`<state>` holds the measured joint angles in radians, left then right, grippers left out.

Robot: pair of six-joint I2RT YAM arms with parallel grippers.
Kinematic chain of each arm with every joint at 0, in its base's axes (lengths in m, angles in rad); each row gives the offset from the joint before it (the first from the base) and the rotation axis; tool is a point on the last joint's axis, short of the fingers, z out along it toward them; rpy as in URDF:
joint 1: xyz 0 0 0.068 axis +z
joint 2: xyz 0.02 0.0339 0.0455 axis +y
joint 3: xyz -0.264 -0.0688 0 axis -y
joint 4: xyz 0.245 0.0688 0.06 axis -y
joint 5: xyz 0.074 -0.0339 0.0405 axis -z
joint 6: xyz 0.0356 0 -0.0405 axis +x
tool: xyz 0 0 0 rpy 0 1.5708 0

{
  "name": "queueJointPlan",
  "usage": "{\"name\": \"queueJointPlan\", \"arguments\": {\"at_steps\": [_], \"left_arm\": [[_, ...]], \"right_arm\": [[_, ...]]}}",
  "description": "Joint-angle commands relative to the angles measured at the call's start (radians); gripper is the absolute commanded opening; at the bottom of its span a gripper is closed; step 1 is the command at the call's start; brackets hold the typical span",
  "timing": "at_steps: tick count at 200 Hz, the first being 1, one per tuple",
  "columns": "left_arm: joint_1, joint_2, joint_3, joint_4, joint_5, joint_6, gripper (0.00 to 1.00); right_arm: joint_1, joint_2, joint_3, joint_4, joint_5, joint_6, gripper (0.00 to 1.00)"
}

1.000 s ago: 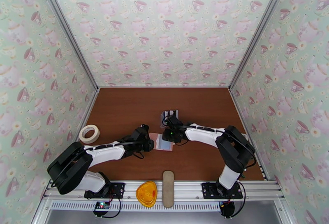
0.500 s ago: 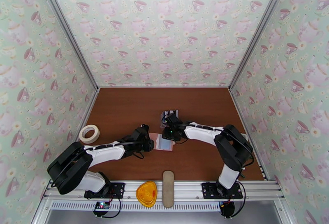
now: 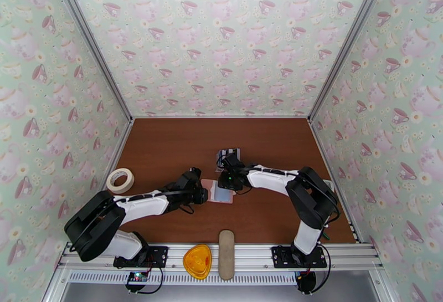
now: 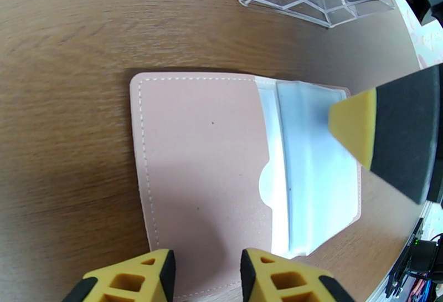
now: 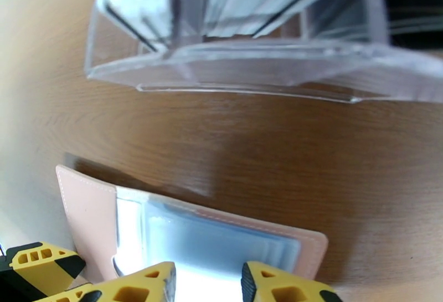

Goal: Put the credit cards into the card holder

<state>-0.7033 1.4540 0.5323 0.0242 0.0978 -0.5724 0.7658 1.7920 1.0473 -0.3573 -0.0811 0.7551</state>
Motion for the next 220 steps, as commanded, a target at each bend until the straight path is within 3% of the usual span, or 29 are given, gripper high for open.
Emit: {"name": "queueJointPlan", "arguments": {"at_steps": [1, 111, 220], "left_arm": [[0.001, 0.018, -0.021, 0.001, 0.061, -0.004, 0.39], [0.043, 0.011, -0.046, 0.073, 0.152, -0.017, 0.41], [0.062, -0.011, -0.049, 0.091, 0.205, -0.016, 0.65]], "right_arm": [[0.016, 0.021, -0.018, 0.014, 0.005, 0.019, 0.38], [0.036, 0.01, -0.024, 0.084, -0.063, 0.07, 0.36], [0.05, 0.024, -0.041, 0.16, -0.113, 0.115, 0.31]]}}
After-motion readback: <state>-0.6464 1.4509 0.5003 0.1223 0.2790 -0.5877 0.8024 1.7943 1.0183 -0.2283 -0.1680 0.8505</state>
